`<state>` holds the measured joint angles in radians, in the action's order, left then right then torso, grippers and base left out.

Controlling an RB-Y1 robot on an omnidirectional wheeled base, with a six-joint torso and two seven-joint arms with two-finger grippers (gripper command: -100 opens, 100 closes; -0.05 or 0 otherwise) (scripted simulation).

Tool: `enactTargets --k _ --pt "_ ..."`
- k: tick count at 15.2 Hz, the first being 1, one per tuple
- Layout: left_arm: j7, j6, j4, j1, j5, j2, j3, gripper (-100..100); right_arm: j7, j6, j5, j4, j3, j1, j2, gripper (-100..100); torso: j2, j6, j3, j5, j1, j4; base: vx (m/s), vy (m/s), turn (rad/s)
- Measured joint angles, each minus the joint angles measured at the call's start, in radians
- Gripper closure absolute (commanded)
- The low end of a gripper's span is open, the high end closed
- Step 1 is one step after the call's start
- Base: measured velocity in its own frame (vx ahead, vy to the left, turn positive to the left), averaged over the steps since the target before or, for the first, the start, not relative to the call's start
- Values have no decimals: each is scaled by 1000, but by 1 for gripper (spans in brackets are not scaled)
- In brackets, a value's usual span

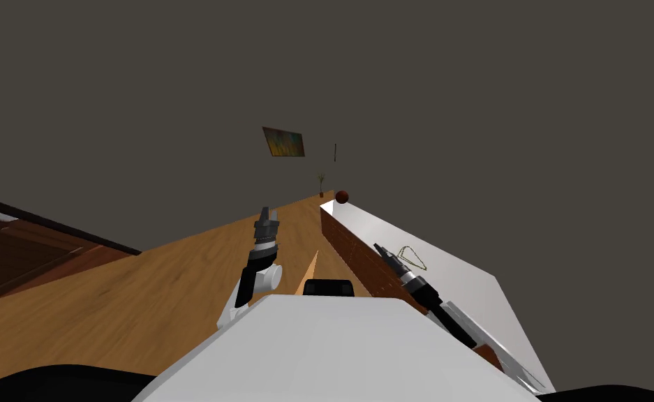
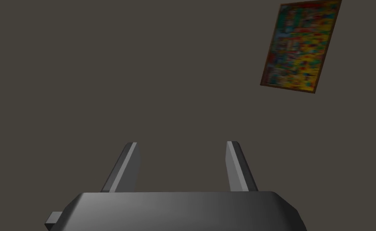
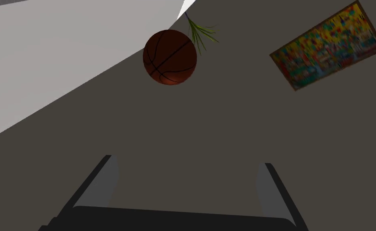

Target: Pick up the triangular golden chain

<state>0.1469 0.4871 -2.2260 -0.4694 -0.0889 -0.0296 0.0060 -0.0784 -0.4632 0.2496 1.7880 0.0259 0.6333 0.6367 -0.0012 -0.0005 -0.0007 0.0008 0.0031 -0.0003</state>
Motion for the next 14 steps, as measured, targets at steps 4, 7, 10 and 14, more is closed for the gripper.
enactTargets --k 4,7,10,14 --pt "0 0 0 0 0 0 0 0 -39 -8 39 -86 18 2 78 -100 0 0 0 0 -1 0 15 32 143" --pt "0 0 0 0 0 0 0 0 -64 -18 61 -145 26 6 122 -100 1 0 1 0 -2 0 7 17 88" --pt "0 0 0 0 0 0 0 0 -90 -28 89 -216 39 0 173 -100 1 0 1 0 -2 0 10 15 143" --pt "0 0 0 0 0 0 0 0 -122 -27 127 -295 61 -17 227 -100 1 0 1 -1 -3 0 5 4 98"
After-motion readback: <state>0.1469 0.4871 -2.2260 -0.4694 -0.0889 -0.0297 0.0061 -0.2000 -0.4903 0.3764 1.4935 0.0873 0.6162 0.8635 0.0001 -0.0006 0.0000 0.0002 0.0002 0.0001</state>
